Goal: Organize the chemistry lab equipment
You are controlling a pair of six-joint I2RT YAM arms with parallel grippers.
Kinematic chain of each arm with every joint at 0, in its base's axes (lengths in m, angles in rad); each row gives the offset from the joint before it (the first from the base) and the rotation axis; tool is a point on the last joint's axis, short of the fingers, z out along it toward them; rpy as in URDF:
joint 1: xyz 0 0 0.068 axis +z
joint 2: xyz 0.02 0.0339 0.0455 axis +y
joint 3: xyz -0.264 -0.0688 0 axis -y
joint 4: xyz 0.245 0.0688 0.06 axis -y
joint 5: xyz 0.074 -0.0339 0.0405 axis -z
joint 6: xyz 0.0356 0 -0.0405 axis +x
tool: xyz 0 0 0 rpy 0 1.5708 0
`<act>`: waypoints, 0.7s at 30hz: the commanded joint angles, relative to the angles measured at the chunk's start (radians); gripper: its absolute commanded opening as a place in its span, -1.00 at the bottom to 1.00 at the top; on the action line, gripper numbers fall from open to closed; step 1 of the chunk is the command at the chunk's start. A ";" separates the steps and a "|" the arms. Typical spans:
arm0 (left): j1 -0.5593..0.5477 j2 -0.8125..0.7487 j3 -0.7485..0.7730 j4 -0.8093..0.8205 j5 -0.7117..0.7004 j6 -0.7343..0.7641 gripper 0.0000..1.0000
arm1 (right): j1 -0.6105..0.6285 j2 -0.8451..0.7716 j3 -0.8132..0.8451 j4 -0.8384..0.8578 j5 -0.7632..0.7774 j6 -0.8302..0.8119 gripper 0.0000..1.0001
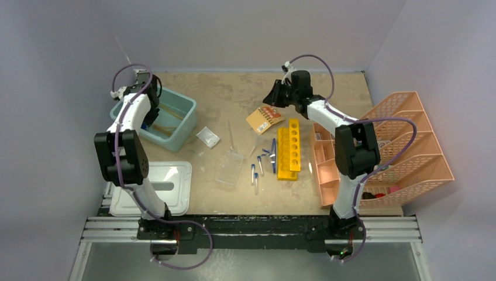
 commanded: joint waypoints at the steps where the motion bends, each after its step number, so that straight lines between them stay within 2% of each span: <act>1: 0.012 0.028 -0.014 0.004 0.005 -0.011 -1.00 | -0.005 -0.066 0.010 0.022 0.010 -0.002 -0.54; 5: 0.016 0.053 -0.018 -0.009 0.009 -0.022 -0.97 | -0.004 -0.066 0.022 0.003 0.021 -0.045 -0.52; 10: 0.017 0.047 0.010 0.017 0.036 0.019 -0.59 | 0.010 -0.069 0.029 -0.014 0.021 -0.082 -0.45; 15: 0.015 0.023 0.111 0.011 0.114 0.117 -0.33 | 0.062 -0.074 0.055 -0.058 0.102 -0.141 -0.17; 21: 0.011 -0.093 0.118 0.078 0.167 0.188 -0.01 | 0.177 -0.060 0.116 -0.140 0.243 -0.237 0.02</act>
